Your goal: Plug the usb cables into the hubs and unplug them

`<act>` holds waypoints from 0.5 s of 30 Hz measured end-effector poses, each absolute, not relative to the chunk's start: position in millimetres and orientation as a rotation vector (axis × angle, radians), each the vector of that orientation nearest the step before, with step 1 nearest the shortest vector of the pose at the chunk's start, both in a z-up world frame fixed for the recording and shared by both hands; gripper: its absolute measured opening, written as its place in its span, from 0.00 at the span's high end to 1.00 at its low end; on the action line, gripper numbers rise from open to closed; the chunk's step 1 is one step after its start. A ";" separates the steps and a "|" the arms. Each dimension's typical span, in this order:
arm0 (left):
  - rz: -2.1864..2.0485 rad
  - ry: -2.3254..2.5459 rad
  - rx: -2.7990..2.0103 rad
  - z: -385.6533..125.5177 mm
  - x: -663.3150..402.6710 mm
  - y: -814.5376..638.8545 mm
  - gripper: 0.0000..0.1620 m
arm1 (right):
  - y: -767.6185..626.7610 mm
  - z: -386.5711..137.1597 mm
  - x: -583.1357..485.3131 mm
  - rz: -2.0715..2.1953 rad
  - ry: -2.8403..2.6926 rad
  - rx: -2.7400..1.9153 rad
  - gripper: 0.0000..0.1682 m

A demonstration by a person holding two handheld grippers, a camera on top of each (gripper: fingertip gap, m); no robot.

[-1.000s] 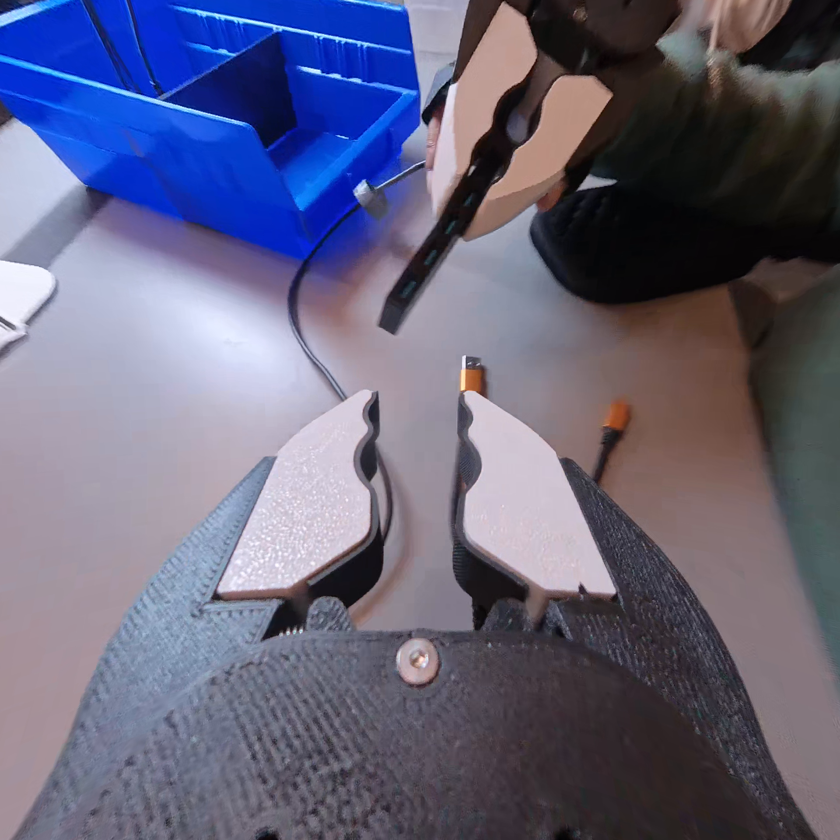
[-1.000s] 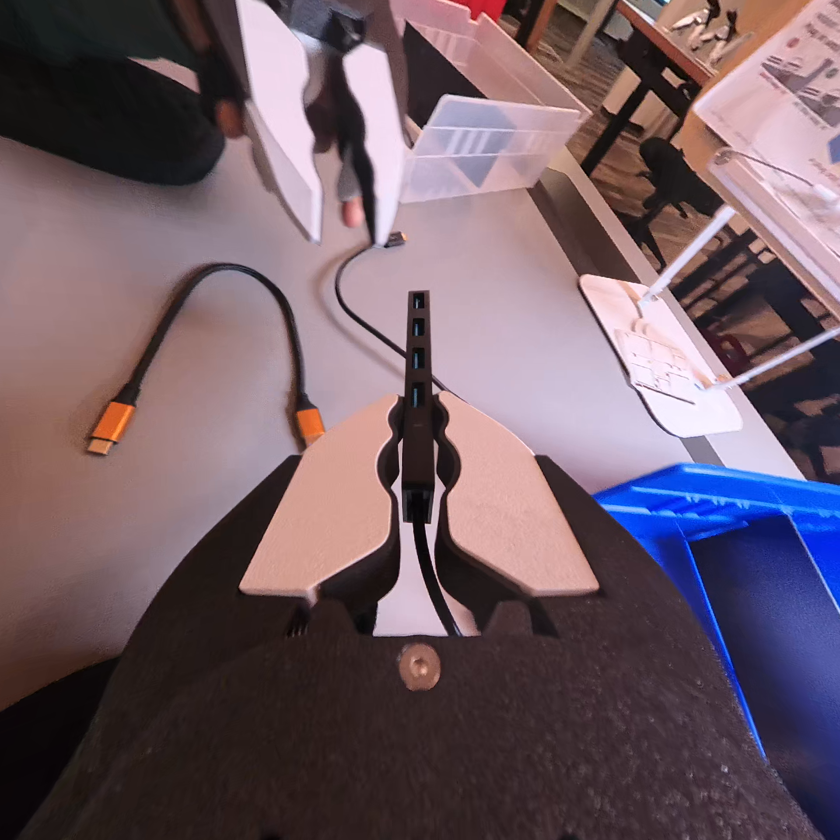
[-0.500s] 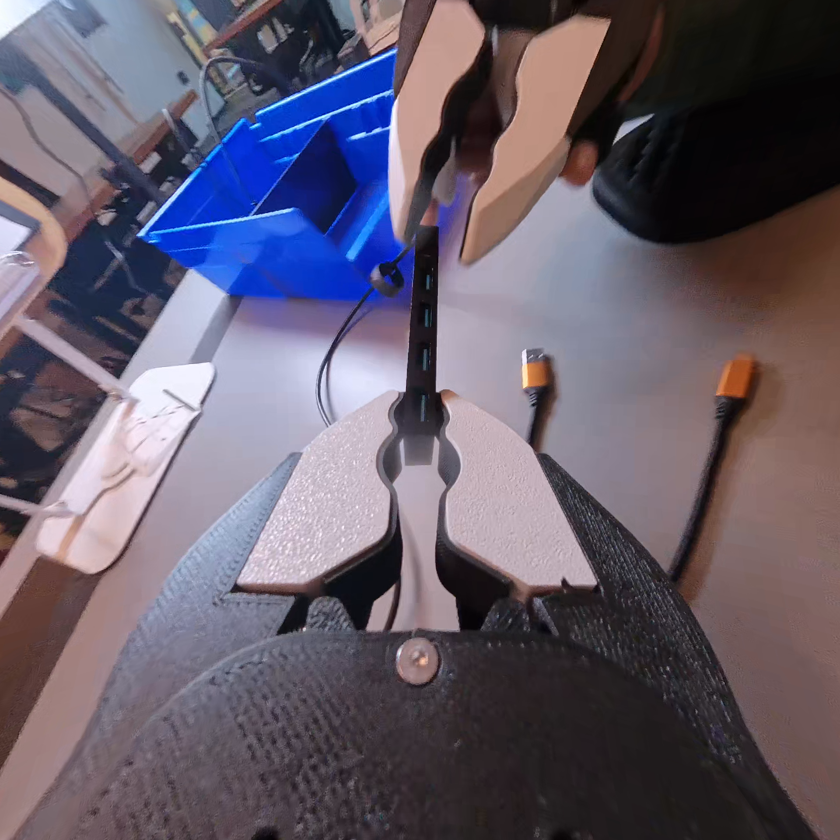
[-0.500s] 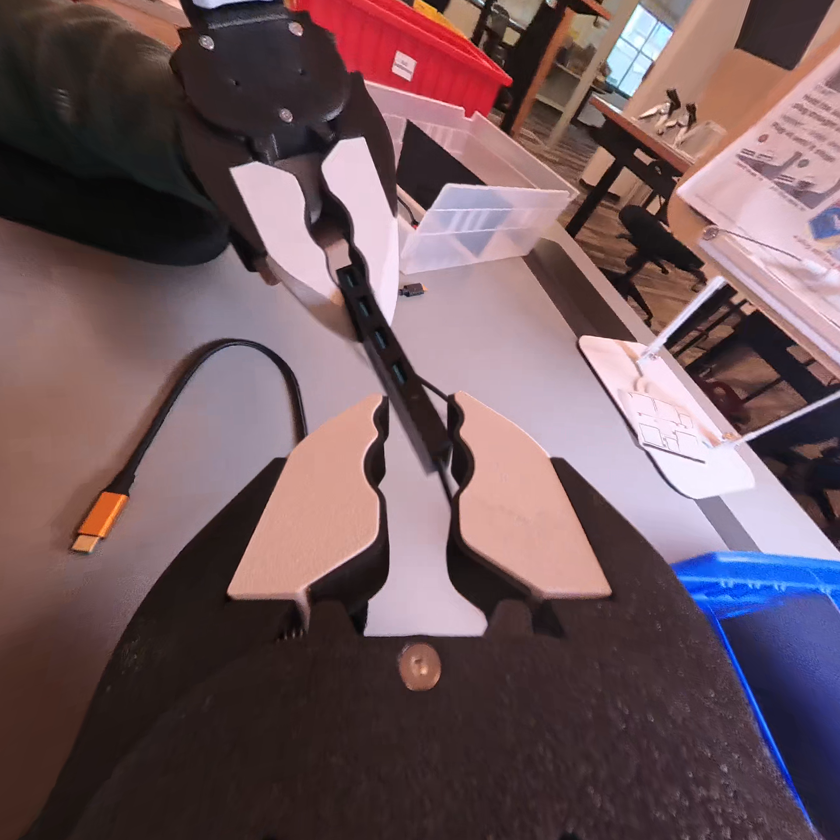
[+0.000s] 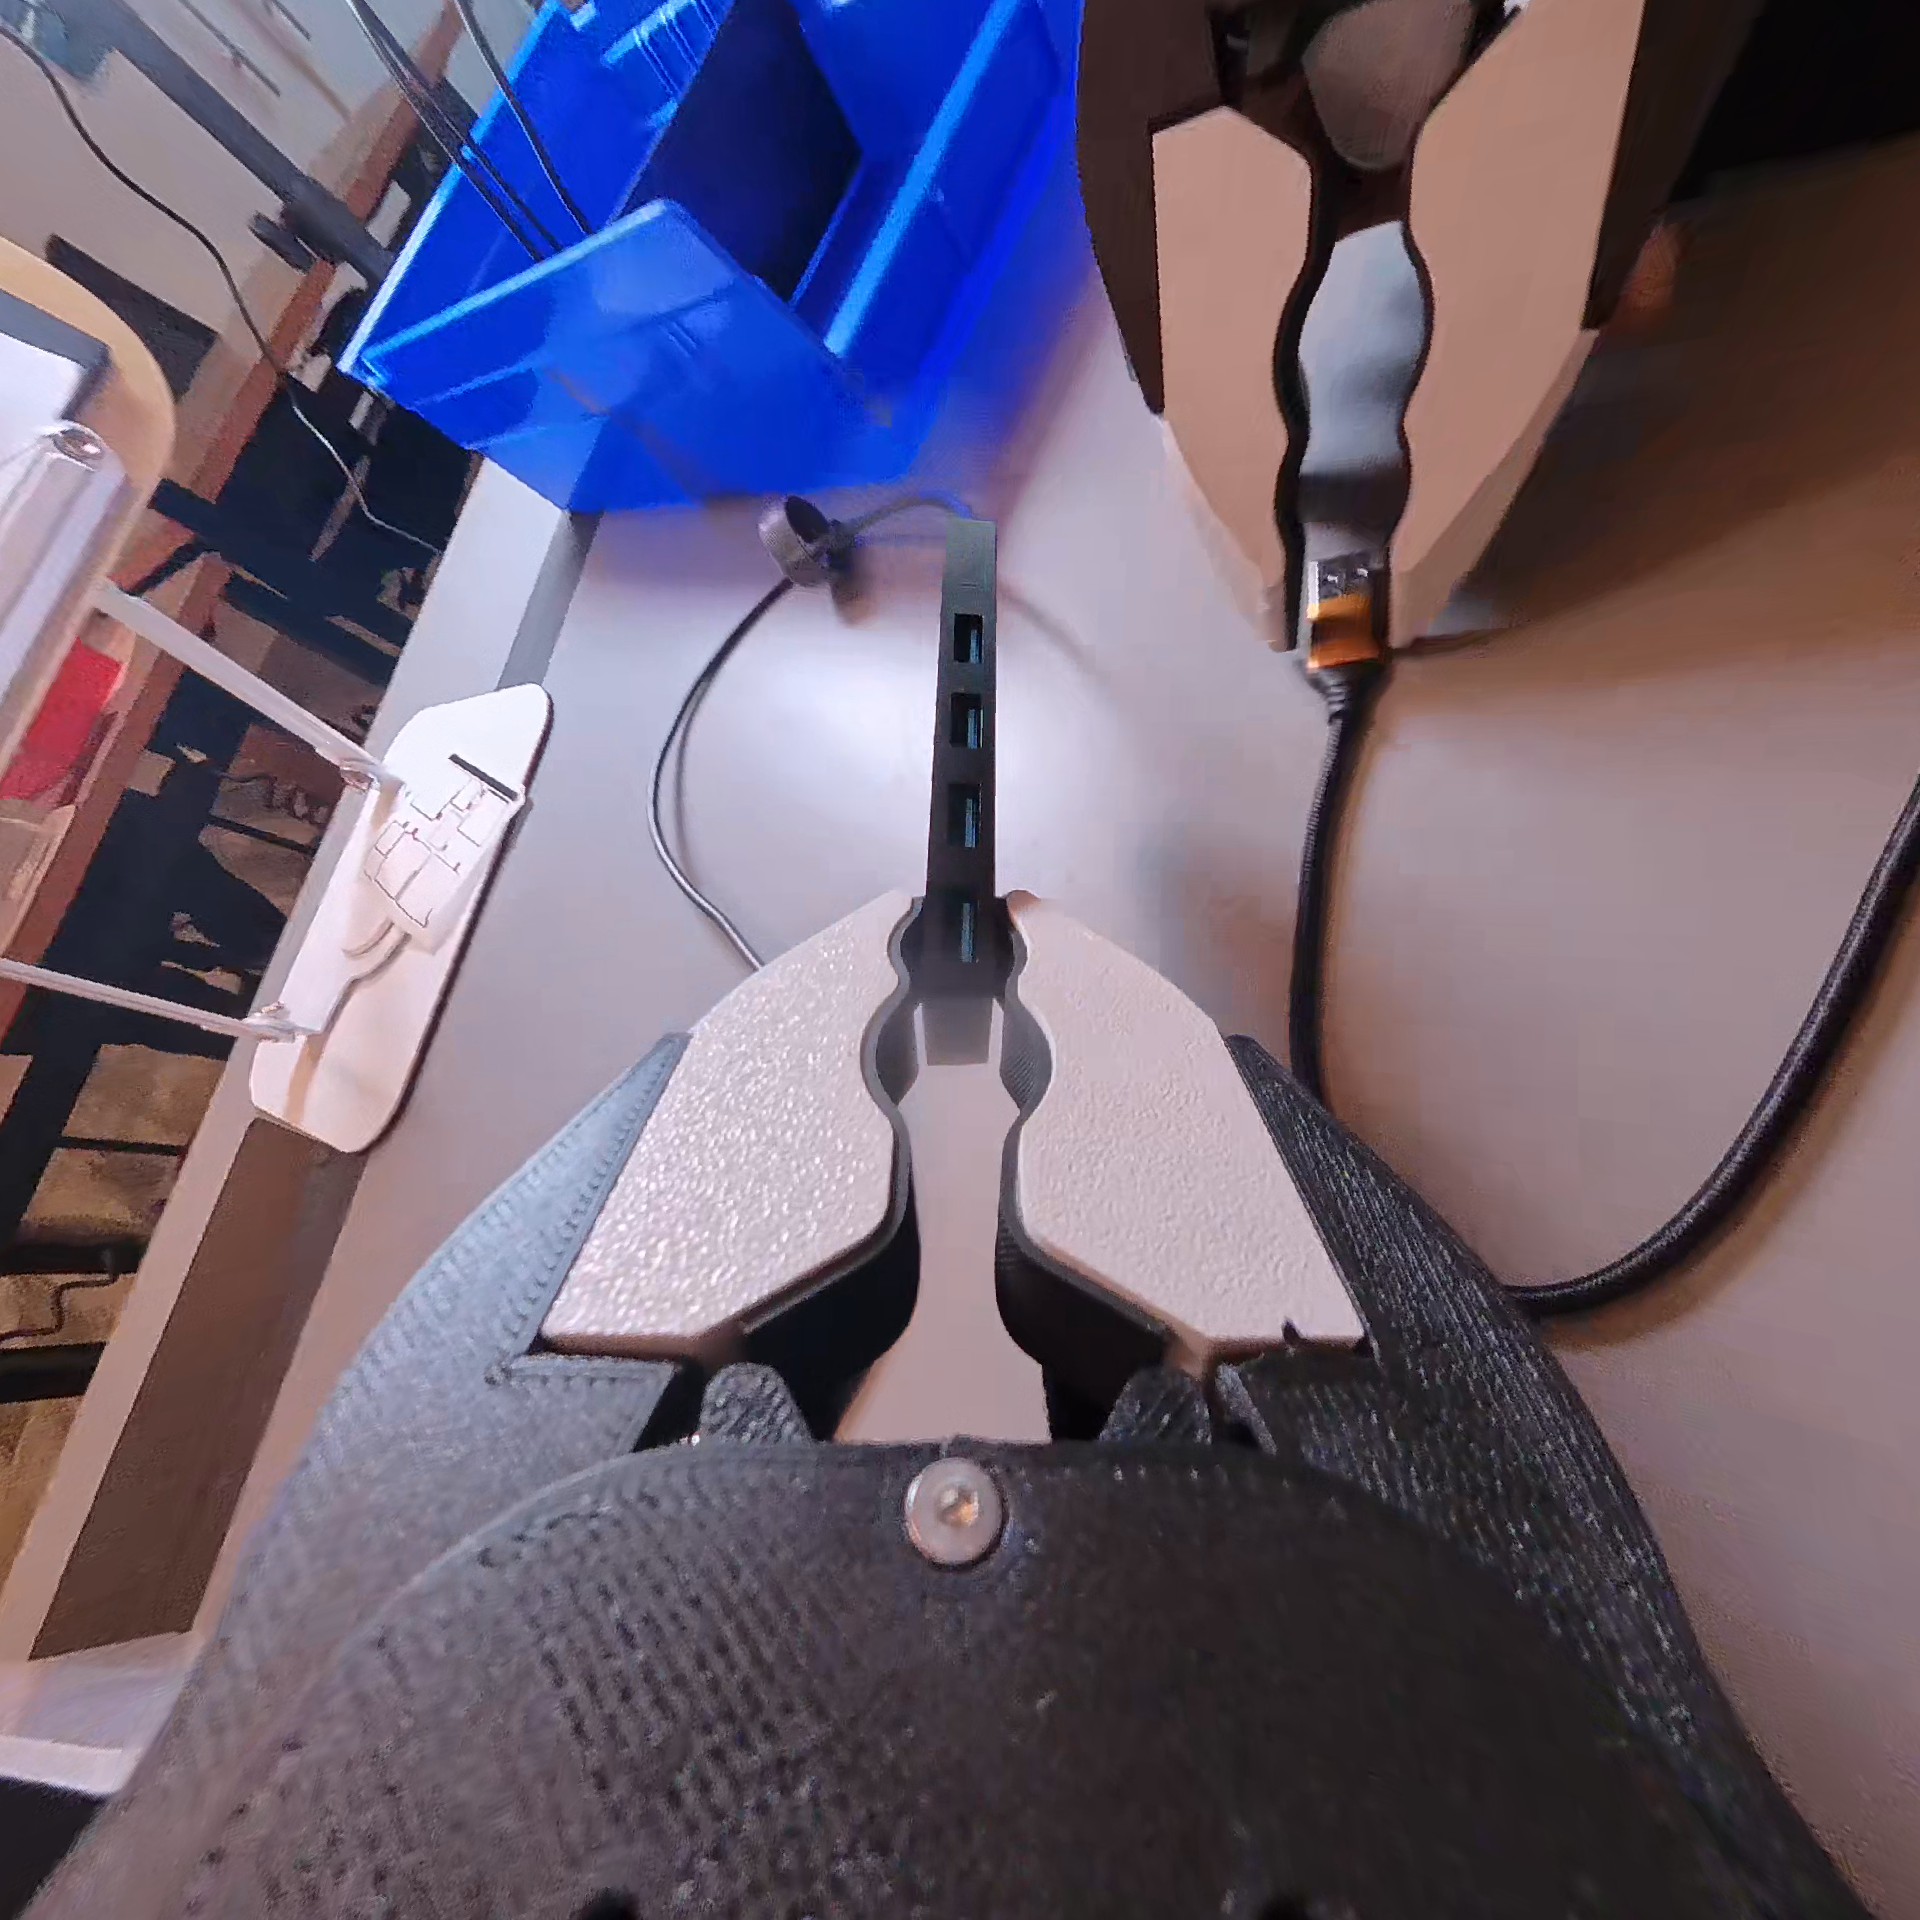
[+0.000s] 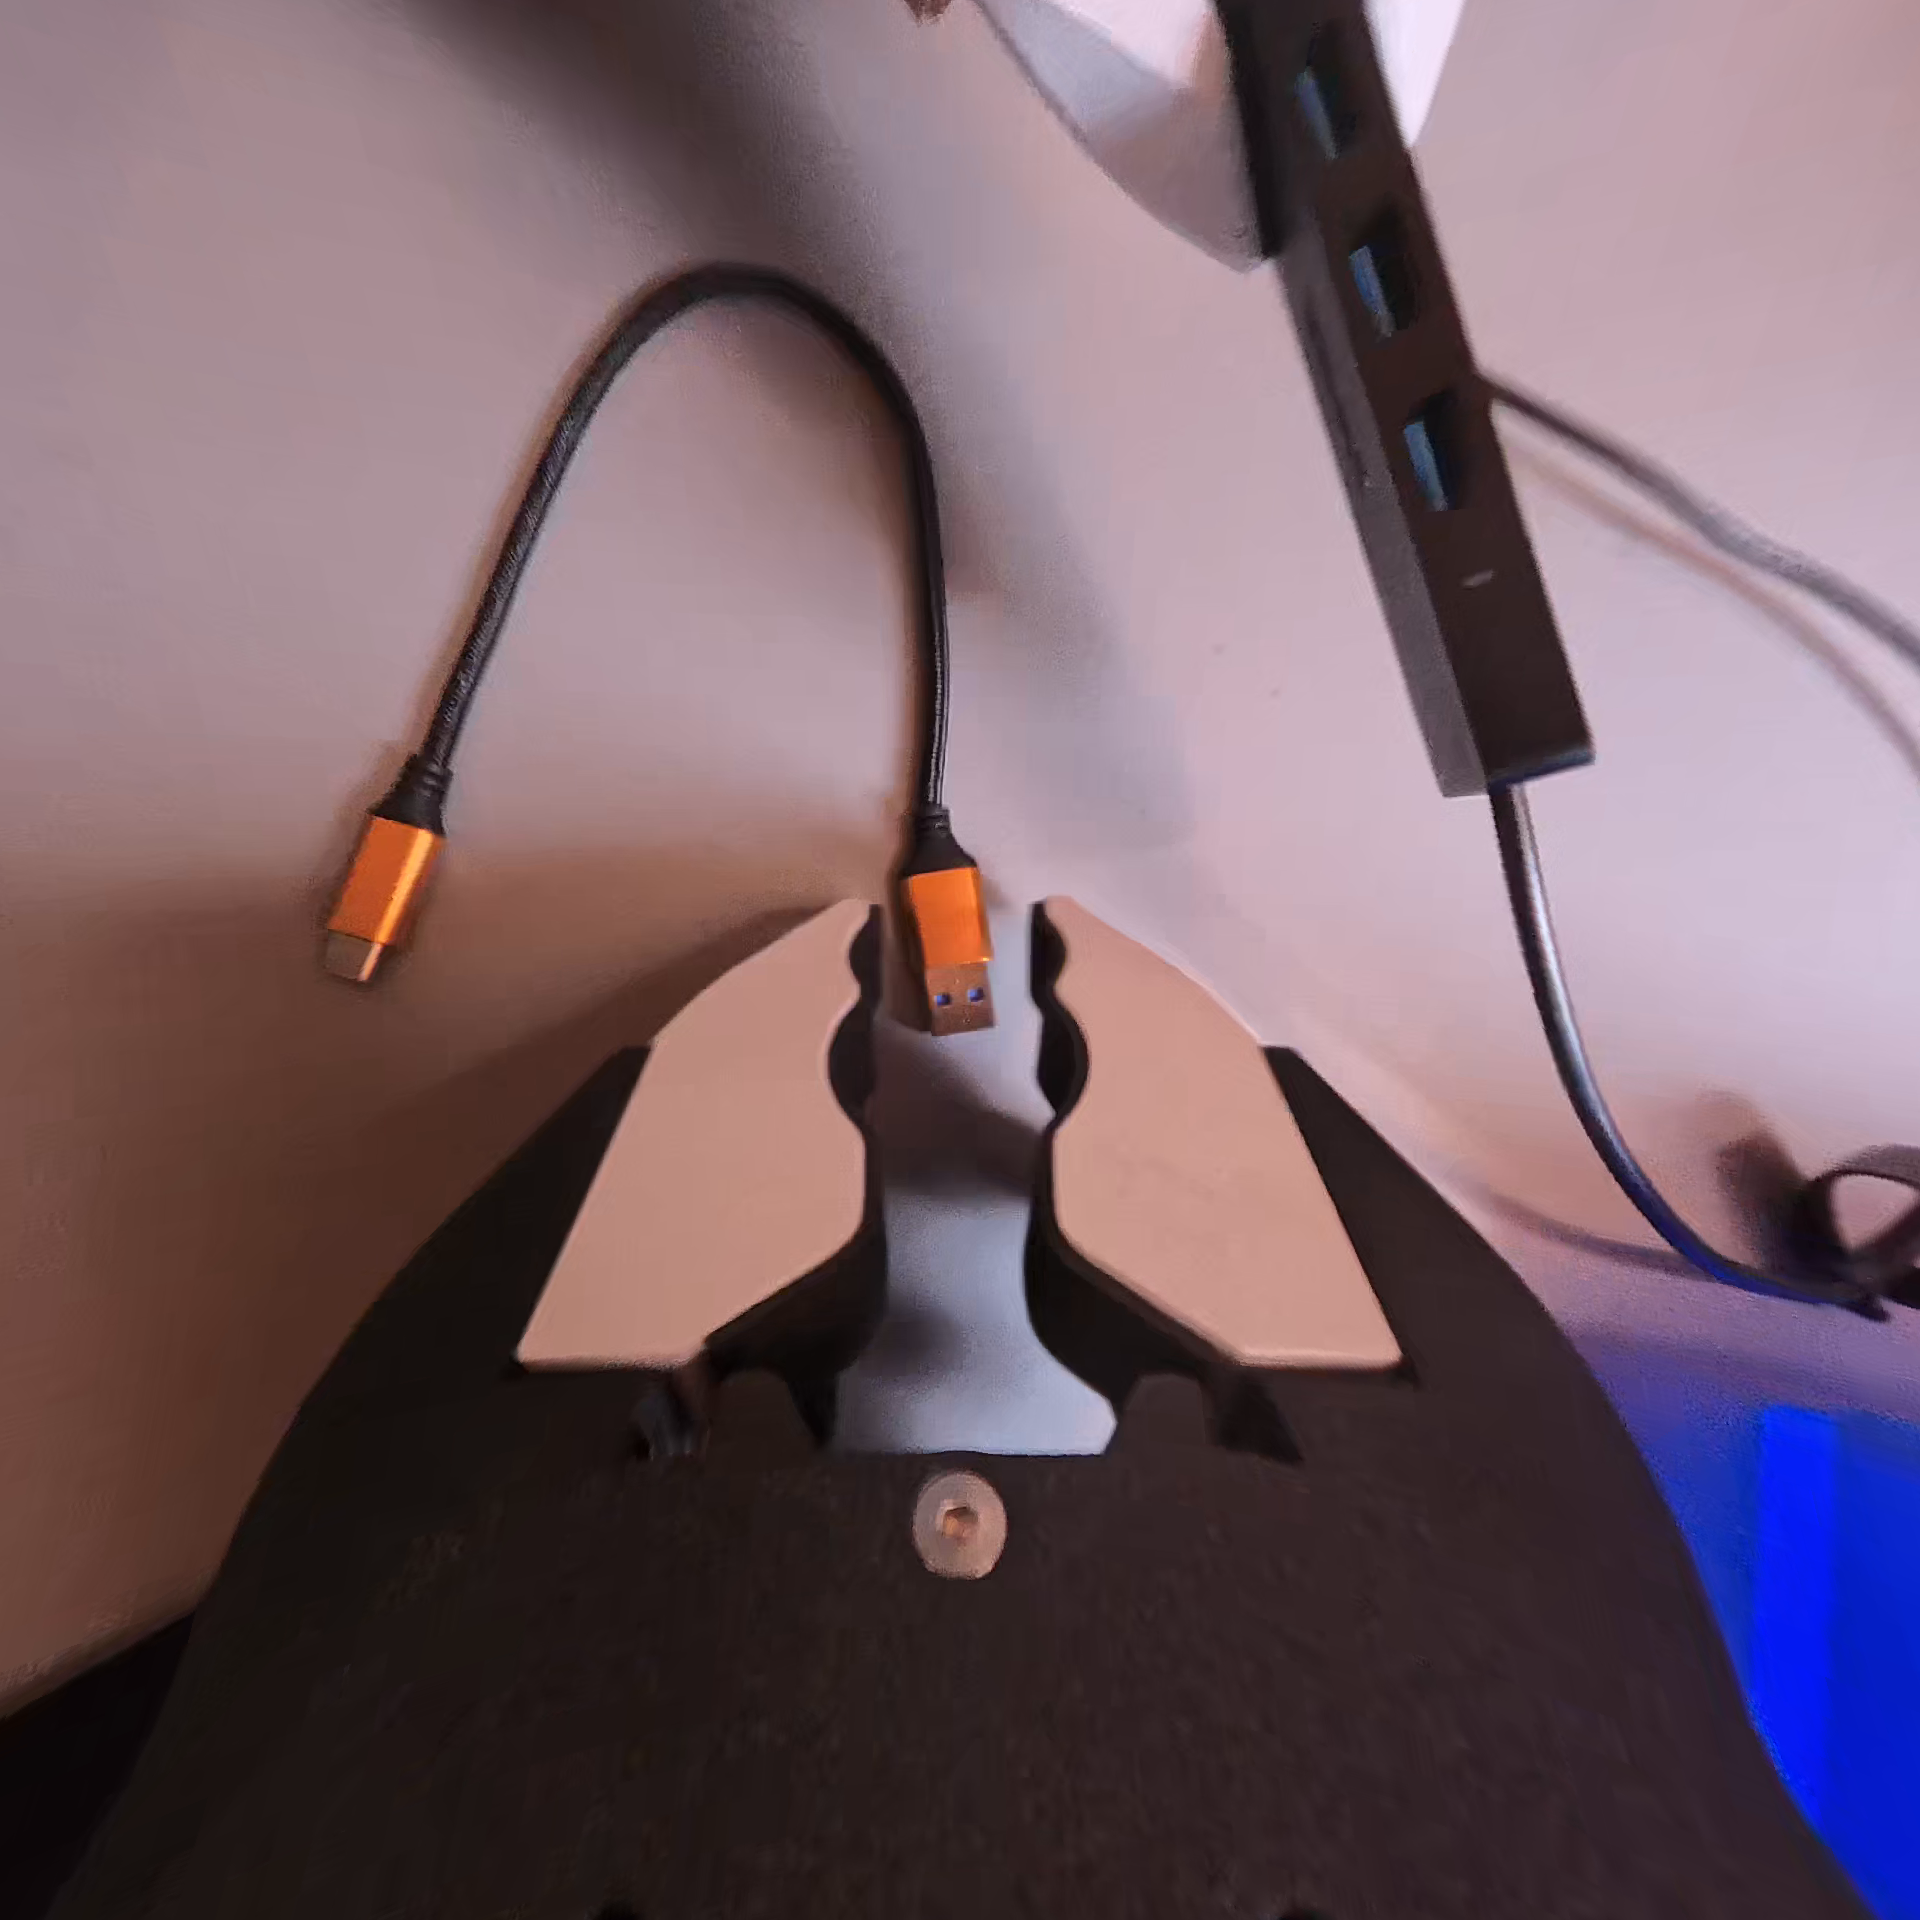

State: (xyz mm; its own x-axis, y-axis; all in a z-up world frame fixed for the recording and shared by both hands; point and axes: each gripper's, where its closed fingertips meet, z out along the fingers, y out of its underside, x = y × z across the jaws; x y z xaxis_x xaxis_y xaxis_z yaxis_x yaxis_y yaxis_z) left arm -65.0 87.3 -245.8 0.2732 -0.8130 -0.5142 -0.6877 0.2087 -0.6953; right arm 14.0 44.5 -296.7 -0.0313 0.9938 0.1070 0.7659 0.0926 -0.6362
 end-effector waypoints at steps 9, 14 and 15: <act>-0.212 1.565 -1.623 -280.8 -64.6 78.0 0.93 | 41.9 -275.9 20.1 0.397 -1.855 -1.536 0.91; -0.293 1.564 -1.630 -275.6 -61.1 70.6 0.90 | 39.6 -268.2 21.6 0.314 -1.873 -1.462 0.91; -0.300 1.564 -1.637 -274.9 -62.4 70.3 0.89 | 39.0 -268.3 21.4 0.314 -1.875 -1.460 0.91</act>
